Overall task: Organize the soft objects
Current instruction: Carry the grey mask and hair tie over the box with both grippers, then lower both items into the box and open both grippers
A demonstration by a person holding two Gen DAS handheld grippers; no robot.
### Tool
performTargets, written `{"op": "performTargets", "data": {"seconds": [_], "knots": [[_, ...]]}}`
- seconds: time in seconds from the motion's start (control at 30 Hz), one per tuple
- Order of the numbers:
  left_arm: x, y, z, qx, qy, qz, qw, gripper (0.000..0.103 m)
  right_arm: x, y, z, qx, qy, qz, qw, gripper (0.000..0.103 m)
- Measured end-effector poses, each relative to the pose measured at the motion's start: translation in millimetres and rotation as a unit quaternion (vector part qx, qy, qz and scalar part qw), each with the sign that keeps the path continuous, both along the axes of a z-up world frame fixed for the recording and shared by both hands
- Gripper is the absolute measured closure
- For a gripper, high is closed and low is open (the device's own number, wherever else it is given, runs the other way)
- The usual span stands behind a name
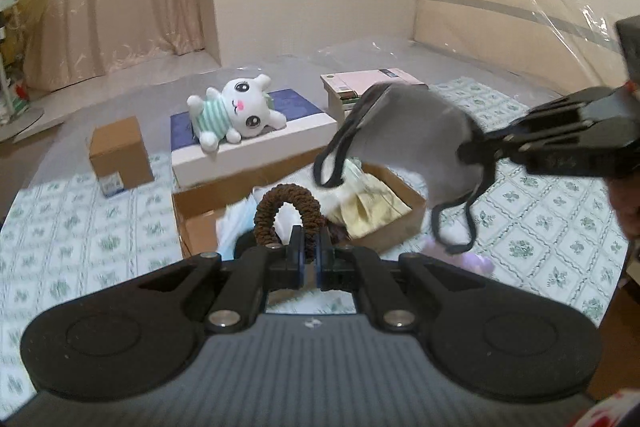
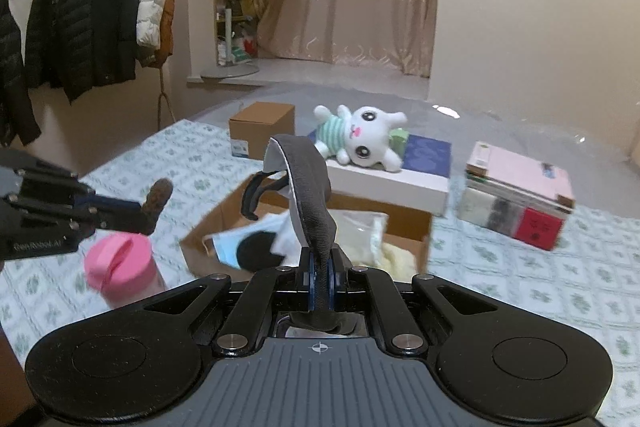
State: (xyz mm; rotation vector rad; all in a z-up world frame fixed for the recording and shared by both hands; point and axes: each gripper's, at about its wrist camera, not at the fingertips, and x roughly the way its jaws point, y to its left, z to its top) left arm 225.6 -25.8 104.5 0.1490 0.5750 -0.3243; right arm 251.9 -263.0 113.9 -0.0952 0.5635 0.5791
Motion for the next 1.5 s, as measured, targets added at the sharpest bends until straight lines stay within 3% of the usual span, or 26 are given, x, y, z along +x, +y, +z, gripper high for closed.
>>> {"op": "performTargets", "data": {"seconds": [0.2,0.37,0.53,0.67,0.77,0.87,1.03,1.1,1.13,1.23,1.5], "knots": [[64.6,23.1,6.4,0.018,0.014,-0.014,0.9996,0.099,69.7,32.1,-8.8,0.032,0.025,0.005,0.999,0.097],[118.5,40.1,-12.3,0.015,0.044,-0.017,0.9988,0.099,130.6,54.9,-27.8,0.067,0.057,-0.001,0.996,0.097],[167.2,50.9,-47.2,0.015,0.098,-0.03,0.9946,0.099,171.5,86.8,-84.7,-0.001,0.162,0.054,0.985,0.097],[194.0,51.8,-70.1,0.025,0.132,-0.048,0.9898,0.099,173.3,101.8,-116.6,-0.083,0.196,0.094,0.972,0.097],[208.4,47.8,-87.4,0.03,0.152,-0.058,0.9863,0.099,178.7,101.6,-130.6,-0.101,0.214,0.102,0.966,0.097],[218.5,42.7,-105.1,0.035,0.175,-0.065,0.9819,0.099,181.9,100.8,-139.5,-0.089,0.225,0.103,0.965,0.097],[220.1,42.3,-114.3,0.041,0.184,-0.061,0.9803,0.094,179.9,92.8,-137.2,-0.062,0.229,0.095,0.967,0.096],[217.1,45.6,-109.9,0.04,0.181,-0.053,0.9812,0.077,180.9,89.8,-130.8,-0.044,0.229,0.087,0.969,0.09],[214.9,47.7,-106.1,0.039,0.178,-0.05,0.982,0.075,182.1,88.7,-126.2,-0.037,0.226,0.083,0.97,0.084],[207.9,54.6,-95.3,0.031,0.173,-0.041,0.9835,0.073,174.0,79.4,-112.4,-0.022,0.208,0.074,0.975,0.063],[186.8,48.1,-77.6,0.045,0.164,-0.04,0.9846,0.071,151.0,77.3,-82.6,-0.027,0.178,0.055,0.982,0.053]]}}
